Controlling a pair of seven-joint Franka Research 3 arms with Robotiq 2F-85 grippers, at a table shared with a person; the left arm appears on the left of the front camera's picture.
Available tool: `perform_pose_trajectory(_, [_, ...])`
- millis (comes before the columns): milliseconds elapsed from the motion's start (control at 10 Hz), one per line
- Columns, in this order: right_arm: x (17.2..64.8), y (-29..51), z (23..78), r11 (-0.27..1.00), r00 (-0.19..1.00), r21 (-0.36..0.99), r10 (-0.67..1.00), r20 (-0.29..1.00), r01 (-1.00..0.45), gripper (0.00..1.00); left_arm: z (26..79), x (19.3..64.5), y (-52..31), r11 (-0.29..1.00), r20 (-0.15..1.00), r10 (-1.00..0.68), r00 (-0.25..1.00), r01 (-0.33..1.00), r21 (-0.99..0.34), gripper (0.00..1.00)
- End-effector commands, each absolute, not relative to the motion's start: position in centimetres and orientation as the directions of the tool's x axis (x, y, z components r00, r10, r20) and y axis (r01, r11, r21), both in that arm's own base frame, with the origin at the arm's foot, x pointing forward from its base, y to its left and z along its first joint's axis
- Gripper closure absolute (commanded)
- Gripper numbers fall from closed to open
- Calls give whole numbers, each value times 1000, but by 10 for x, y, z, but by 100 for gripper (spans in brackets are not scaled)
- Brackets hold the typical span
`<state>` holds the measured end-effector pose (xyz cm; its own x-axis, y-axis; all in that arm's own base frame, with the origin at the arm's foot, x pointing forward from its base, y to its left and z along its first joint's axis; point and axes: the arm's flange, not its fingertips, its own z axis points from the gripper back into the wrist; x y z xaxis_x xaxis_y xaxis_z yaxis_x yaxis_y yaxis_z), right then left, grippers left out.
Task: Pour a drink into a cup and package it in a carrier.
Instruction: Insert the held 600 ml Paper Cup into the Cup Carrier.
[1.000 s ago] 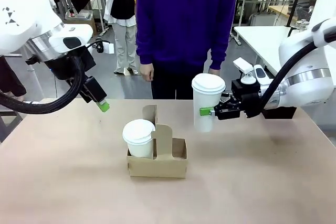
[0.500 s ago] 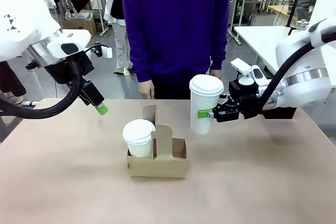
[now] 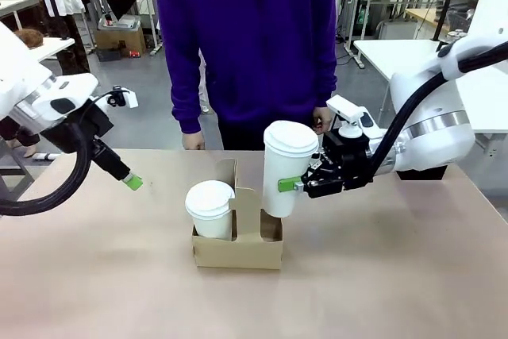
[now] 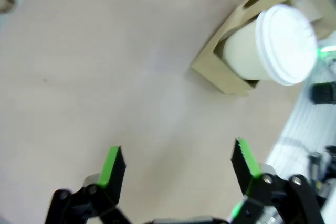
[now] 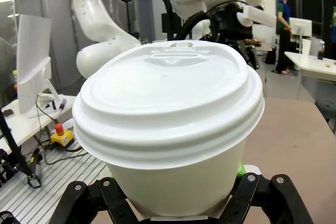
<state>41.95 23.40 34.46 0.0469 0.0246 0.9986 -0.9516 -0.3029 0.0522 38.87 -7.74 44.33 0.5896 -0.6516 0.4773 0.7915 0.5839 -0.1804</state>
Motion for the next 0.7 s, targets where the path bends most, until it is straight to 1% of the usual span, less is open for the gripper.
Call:
perform_pose_trajectory(0, [426, 249, 341, -323, 42, 32, -21, 999, -946, 20, 427, 389, -63, 547, 547, -617, 565, 808, -218, 0])
perform_pose_trajectory(100, [427, 255, 336, -329, 38, 31, -16, 999, -944, 20, 420, 391, -59, 537, 524, -630, 573, 809, -239, 0])
perform_pose_trajectory(500, [436, 272, 313, -339, 57, 46, -21, 998, -940, 20, 417, 396, -57, 505, 517, -651, 556, 825, -252, 0])
perform_pose_trajectory(600, [439, 273, 307, -344, 64, 55, -14, 998, -938, 20, 417, 392, -58, 547, 501, -640, 582, 803, -235, 0])
